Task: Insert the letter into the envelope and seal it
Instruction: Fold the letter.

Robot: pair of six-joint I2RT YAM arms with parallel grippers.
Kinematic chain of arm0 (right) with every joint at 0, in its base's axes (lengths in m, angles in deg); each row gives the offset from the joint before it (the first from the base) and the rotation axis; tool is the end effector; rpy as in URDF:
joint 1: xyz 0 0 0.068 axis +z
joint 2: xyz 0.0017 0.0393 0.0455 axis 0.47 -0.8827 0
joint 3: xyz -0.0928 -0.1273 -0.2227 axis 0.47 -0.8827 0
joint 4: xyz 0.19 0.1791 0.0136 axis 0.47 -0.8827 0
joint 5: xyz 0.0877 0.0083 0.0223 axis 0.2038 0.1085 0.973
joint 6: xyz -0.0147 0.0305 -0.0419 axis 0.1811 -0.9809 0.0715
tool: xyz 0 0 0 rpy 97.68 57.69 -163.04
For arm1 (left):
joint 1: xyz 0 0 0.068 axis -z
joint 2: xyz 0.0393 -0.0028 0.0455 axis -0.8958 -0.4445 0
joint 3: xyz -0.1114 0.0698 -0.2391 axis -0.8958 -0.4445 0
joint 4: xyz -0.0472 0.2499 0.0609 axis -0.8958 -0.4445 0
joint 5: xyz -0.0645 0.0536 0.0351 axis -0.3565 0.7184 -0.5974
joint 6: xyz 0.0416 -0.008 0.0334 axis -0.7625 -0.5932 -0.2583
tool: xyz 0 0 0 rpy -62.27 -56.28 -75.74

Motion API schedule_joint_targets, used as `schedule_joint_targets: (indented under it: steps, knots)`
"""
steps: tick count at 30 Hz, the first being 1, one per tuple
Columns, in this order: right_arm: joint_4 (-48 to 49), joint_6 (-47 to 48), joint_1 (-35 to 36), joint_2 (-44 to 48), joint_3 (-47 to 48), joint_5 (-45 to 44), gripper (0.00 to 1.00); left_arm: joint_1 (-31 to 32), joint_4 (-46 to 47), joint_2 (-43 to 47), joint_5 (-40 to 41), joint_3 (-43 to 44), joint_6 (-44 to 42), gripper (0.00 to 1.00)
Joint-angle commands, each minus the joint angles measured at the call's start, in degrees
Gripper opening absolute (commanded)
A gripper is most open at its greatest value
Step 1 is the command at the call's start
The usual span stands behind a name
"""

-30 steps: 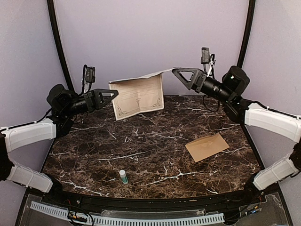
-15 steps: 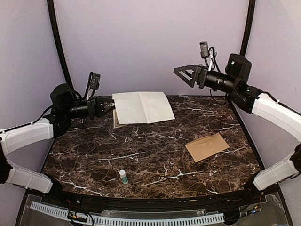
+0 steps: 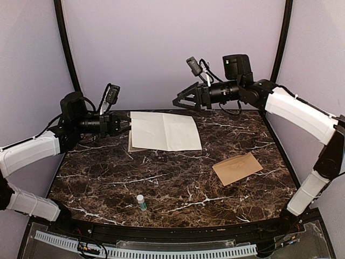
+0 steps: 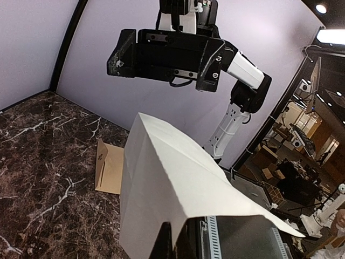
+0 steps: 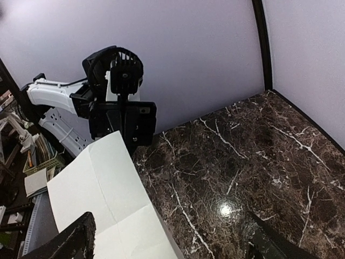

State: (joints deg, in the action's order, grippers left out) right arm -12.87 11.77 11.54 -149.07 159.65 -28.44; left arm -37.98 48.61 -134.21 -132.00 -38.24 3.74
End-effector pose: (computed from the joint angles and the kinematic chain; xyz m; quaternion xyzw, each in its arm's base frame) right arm 0.2682 0.2535 0.4101 -0.4192 0.6496 0.4953 0.3962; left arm 0.2288 -0.1442 0.3369 0.3699 0.5925 -0.5823 0.4159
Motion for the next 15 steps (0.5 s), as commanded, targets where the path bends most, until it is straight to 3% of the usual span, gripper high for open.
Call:
schedule_joint_targets:
  steps: [1,9,15]
  knots:
    - [-11.1,6.3,1.4,-4.1,6.8,4.9,0.86,1.6,-4.7,-1.0,-5.0,3.0,-2.3,0.0]
    - [-20.5,11.2,3.5,-10.1,13.1,9.8,0.7,3.4,-7.5,-3.0,-7.4,5.2,-3.9,0.0]
    - [-25.6,14.4,4.7,-11.7,15.1,12.6,0.67,4.9,-9.9,-4.8,-8.3,7.2,-5.3,0.0]
